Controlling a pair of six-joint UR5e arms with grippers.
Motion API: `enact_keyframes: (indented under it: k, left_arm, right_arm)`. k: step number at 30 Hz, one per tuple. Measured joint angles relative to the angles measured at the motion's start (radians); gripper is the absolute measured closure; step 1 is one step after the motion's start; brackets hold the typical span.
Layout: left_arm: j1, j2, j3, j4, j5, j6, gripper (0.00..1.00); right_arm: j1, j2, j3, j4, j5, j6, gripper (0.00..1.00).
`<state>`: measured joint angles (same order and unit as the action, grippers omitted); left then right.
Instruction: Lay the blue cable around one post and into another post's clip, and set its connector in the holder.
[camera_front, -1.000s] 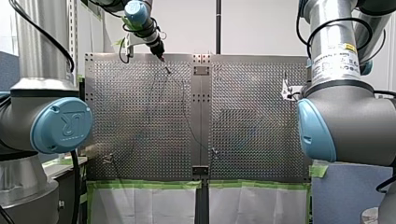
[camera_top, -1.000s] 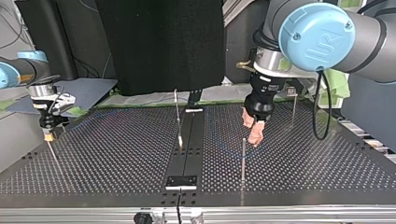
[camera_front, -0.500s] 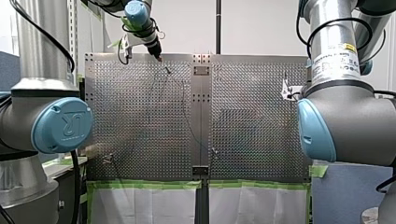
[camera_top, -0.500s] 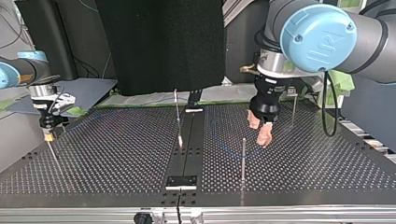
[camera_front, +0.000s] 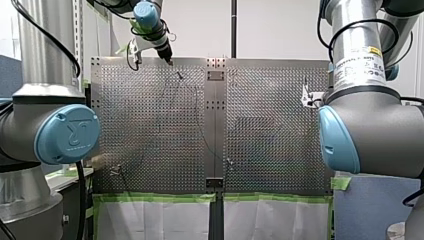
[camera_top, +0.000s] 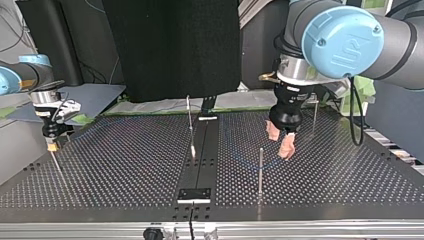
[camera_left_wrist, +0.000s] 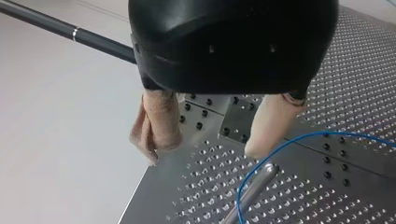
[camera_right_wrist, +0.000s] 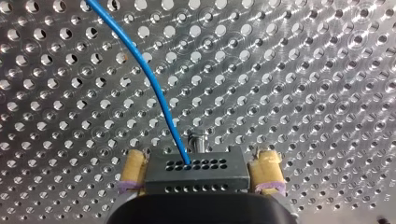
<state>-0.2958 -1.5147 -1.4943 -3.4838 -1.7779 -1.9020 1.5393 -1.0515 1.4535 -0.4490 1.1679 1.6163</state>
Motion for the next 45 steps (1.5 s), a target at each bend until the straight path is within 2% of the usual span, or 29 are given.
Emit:
enact_keyframes:
  k: [9,17,45]
  left_arm:
    - [0.008,0.0,-0.005,0.002,-0.007,-0.024,0.0]
    - [0.016,-0.001,-0.043,0.02,-0.011,-0.029,0.0]
    - [0.03,0.0,-0.052,0.028,0.002,-0.014,0.0]
  right_arm:
    - [0.0,0.0,0.0,0.0,0.0,0.0,0.0]
    - [0.0,0.0,0.0,0.0,0.0,0.0,0.0]
    - [0.0,0.0,0.0,0.0,0.0,0.0,0.0]
